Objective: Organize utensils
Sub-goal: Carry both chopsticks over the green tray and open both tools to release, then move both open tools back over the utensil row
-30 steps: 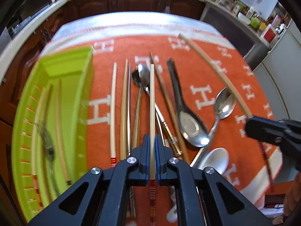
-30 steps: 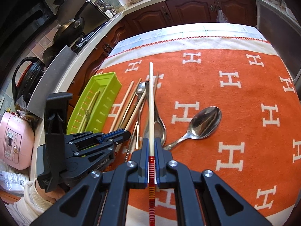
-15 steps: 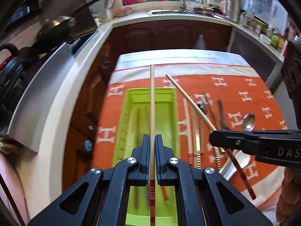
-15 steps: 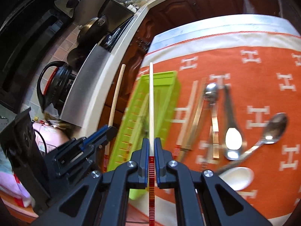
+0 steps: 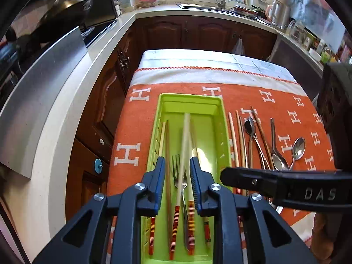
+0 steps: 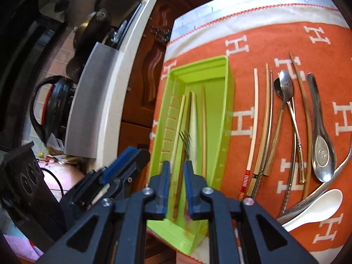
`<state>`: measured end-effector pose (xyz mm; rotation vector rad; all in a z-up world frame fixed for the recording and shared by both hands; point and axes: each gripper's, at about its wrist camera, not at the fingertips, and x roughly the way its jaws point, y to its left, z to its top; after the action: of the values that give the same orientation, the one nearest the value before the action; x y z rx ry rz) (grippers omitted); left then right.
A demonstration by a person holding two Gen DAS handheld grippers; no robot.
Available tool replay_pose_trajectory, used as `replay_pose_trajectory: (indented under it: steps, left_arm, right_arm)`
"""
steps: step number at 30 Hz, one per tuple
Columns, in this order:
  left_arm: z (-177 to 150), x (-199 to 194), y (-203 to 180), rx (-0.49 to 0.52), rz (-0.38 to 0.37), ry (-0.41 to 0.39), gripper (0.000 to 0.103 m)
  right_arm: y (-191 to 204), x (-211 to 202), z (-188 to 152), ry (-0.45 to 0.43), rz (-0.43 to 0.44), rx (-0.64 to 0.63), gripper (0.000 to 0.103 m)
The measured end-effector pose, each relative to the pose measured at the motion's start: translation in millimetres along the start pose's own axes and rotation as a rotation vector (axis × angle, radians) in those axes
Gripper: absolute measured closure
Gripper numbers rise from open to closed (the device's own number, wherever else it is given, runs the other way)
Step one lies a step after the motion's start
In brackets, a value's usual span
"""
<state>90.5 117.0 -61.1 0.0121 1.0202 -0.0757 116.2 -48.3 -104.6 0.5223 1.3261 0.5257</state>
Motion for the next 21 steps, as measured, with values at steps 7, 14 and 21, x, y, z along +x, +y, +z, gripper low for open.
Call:
replay_pose_trajectory:
  steps: [7, 14, 21]
  left_arm:
    - [-0.5, 11.7, 18.9, -0.057, -0.005, 0.018, 0.081]
    - [-3.7, 18.1, 21.3, -0.073, -0.007, 0.03, 0.071]
    - [-5.2, 22.1, 20.5, -0.079, -0.022, 0.043, 0.071]
  right_arm:
    - [-3.4, 19.3, -3.8, 0.047, -0.062, -0.044, 0.084]
    - [-2.5, 32.3, -5.5, 0.078, -0.138, -0.12, 0.095]
    - [-3.5, 31.1, -2.1, 0.071, -0.229, -0.197, 0.103]
